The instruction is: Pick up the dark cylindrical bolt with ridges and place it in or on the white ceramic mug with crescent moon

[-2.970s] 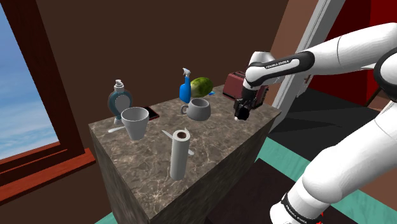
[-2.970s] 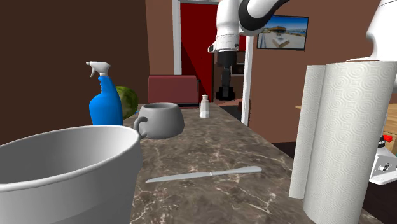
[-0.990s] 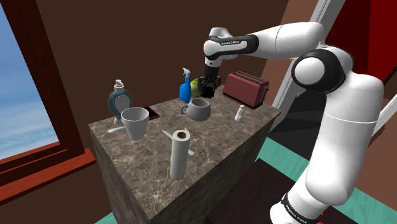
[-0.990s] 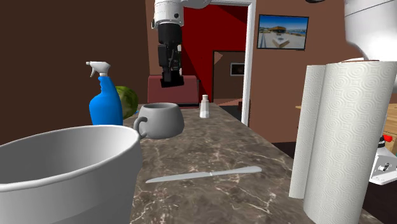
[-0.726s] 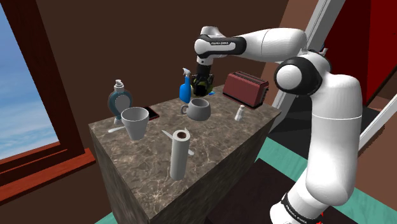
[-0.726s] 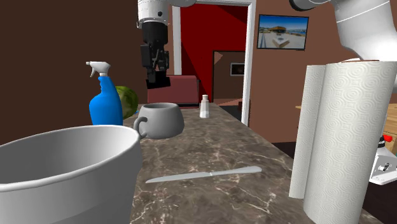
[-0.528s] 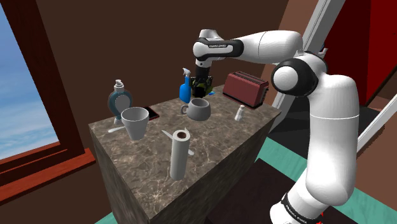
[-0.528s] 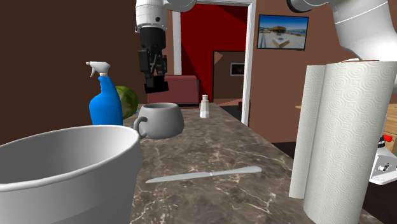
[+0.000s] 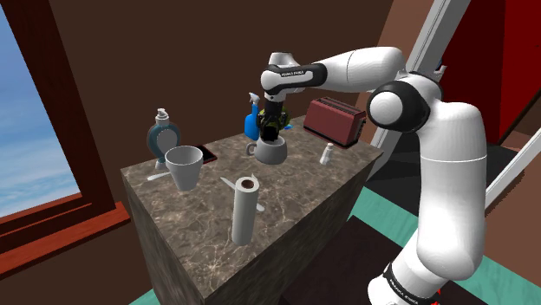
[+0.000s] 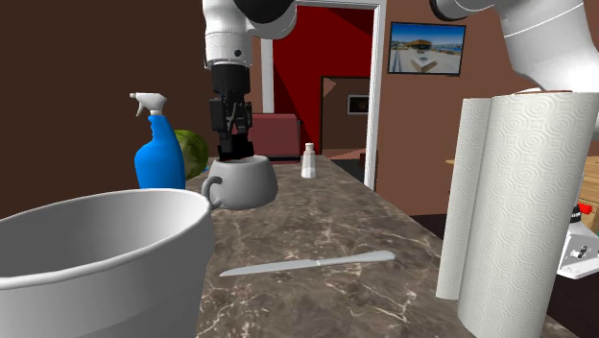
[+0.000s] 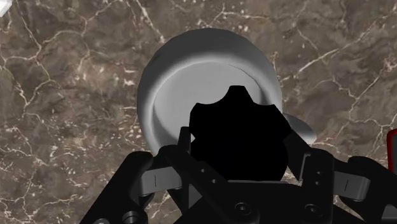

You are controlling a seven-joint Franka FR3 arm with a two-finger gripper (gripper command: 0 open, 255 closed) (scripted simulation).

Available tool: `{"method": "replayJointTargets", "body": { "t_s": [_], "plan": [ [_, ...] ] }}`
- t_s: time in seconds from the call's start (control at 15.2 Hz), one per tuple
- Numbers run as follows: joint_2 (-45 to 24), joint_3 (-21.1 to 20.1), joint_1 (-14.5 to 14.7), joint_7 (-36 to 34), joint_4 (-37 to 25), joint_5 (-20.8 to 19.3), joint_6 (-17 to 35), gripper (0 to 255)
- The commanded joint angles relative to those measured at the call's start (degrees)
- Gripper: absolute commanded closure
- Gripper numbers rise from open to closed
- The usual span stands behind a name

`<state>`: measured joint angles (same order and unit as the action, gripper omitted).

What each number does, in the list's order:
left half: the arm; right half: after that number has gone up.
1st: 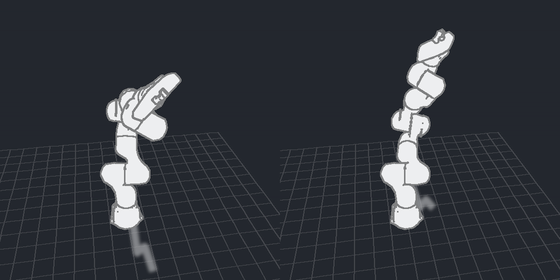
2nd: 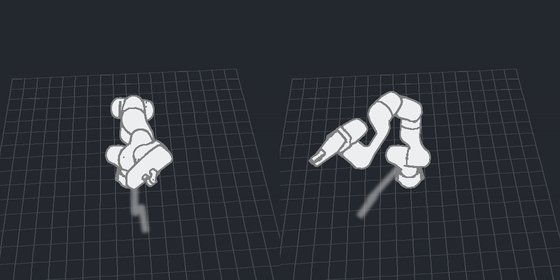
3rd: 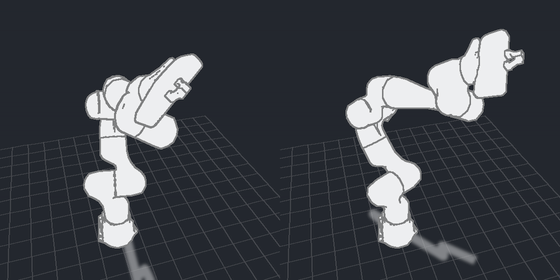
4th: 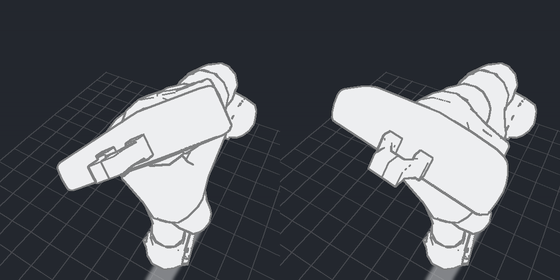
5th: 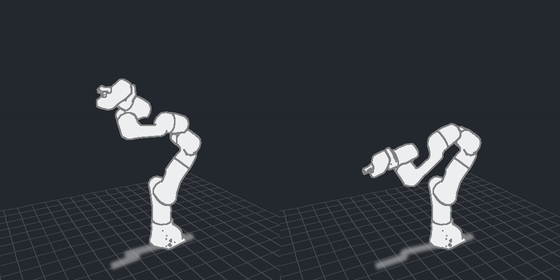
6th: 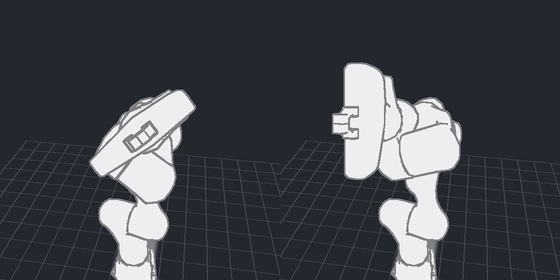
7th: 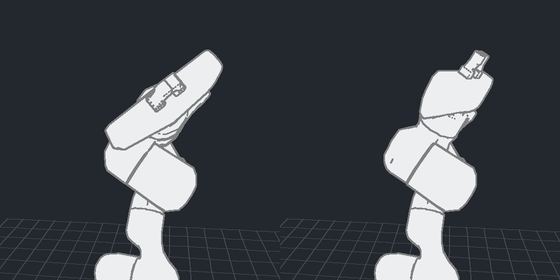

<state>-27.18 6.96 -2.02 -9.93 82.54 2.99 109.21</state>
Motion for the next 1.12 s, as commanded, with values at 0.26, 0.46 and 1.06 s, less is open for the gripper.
{"method": "replayJointTargets", "body": {
  "t_s": [0.26, 0.46, 1.06],
  "plan": [
    [-0.14, -0.01, 0.01, 0.05, 1.21, 0.03, 1.37, 255],
    [-0.14, -0.01, 0.02, 0.05, 1.21, 0.03, 1.37, 255],
    [0.73, 0.07, -0.04, -0.07, -3.26, -0.12, -3.96, 0]
  ]
}}
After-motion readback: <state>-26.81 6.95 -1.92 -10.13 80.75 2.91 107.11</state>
